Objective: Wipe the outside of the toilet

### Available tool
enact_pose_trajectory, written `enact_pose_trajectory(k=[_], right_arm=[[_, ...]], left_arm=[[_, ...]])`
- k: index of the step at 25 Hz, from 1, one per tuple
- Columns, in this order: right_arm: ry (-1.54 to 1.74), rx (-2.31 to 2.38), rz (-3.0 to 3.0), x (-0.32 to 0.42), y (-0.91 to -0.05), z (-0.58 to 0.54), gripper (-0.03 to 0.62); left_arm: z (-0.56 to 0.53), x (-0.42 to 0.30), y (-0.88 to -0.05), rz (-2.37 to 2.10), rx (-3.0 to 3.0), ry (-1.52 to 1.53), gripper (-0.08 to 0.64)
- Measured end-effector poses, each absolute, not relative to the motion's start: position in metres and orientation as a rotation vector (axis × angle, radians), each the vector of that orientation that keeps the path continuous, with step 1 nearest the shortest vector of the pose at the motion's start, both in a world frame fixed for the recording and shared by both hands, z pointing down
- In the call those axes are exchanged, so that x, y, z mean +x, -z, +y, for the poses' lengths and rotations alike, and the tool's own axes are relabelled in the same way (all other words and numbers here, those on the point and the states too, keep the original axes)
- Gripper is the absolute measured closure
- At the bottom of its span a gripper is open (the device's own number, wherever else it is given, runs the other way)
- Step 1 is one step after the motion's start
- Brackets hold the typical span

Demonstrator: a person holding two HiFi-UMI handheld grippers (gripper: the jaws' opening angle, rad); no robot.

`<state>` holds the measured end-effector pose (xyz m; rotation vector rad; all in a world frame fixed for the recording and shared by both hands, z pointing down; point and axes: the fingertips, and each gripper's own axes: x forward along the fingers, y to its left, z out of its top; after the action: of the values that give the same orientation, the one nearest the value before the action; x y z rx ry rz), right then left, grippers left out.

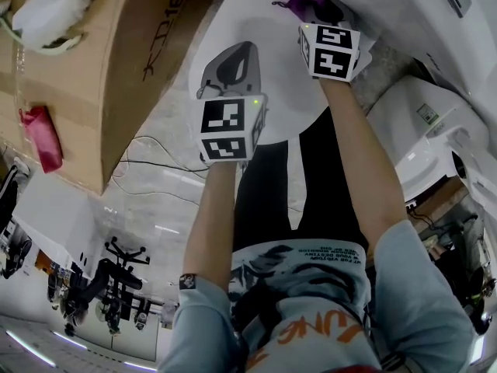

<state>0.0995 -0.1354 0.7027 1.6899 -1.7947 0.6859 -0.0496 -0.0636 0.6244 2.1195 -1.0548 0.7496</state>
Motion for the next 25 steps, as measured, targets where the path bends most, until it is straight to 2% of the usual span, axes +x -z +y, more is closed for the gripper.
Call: enact_pose_trajectory(k=[25], right_arm=[[-0.804,1.823,-1.649,0.202,-0.706,-0.036,0.526]], left_arm=[[-0.017,0.048,-0.620,-0.821,2.236,-0.848,0.535]])
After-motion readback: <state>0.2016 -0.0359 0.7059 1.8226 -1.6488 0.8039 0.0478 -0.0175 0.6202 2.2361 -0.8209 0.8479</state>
